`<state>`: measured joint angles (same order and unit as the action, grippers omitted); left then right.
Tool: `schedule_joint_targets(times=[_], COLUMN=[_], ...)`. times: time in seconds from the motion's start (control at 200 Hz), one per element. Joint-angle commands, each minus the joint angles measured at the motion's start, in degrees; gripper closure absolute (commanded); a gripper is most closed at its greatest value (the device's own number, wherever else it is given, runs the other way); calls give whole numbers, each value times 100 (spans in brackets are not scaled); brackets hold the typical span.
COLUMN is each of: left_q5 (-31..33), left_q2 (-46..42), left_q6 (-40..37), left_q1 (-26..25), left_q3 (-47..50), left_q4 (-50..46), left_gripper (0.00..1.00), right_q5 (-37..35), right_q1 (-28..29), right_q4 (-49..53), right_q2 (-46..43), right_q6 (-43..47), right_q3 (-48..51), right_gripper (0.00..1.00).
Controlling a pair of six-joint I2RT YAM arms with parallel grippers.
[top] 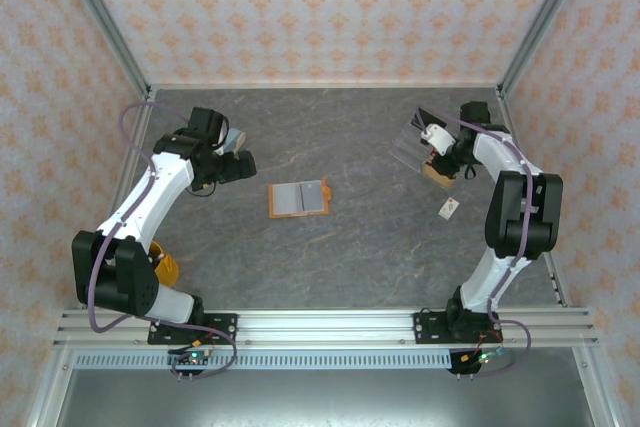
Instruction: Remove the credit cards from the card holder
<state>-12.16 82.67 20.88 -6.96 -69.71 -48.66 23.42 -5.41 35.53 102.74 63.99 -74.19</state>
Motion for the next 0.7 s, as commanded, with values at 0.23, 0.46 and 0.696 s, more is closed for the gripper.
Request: schedule_joint_targets(times=[0.23, 0.46, 0.696], left_q5=[-119, -271, -556], left_q2=[-23, -115, -211], left_q6=[-89, 17, 207], left_q1=[59, 62, 61], left_q3=[-93, 4, 201], left_q4=[-121, -21, 160], left_gripper=[0, 0, 0], right_q5=[342, 476, 498], right_q1=[-33, 41, 794], right_q4=[320, 265, -444], right_q2=[-661, -1473, -2537], right_q6=[-302, -2331, -4700], right_q3=[-327, -492, 308], right_gripper=[81, 75, 67])
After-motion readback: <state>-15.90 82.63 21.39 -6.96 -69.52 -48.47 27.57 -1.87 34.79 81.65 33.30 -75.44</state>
